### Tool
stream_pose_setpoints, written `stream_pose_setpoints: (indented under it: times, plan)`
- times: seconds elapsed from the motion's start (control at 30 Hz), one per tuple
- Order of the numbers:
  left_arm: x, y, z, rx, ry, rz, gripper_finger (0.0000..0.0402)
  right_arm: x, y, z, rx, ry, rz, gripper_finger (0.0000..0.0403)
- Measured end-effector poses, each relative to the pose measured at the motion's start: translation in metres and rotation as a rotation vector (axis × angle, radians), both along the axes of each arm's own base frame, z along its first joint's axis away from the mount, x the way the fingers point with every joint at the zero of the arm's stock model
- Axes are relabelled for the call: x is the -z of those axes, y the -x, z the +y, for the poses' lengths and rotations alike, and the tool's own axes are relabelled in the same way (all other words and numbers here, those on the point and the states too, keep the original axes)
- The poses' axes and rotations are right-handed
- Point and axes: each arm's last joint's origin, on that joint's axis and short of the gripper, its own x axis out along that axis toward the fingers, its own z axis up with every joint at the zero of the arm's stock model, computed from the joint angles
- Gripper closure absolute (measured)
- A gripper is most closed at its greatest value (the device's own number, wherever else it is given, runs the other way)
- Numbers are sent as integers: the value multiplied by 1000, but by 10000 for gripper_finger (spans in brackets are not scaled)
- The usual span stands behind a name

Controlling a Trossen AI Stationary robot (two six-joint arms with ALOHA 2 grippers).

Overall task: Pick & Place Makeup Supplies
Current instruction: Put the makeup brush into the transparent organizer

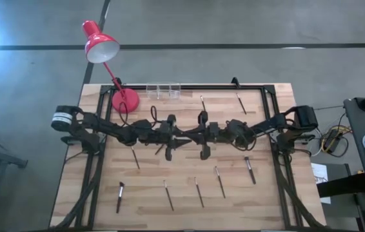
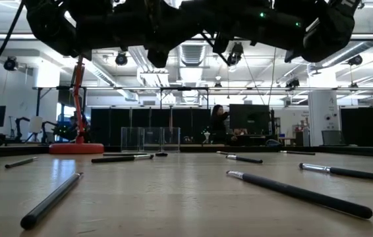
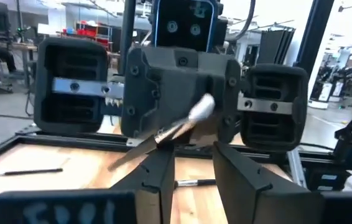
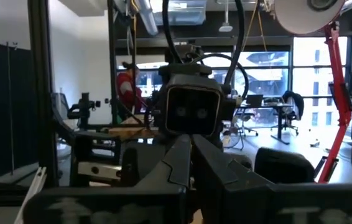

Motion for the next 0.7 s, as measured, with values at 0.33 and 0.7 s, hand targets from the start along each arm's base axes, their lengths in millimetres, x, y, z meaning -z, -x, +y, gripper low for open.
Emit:
stream_pose_setpoints:
  times: [0.33,0.7]
  plan:
    - [0,1,1,-26,-16,-3,353,-1,0,0,1,0,-2,394]
    - [5,6,2,-70,-12,90,330,0,0,0,3,4,-1,394]
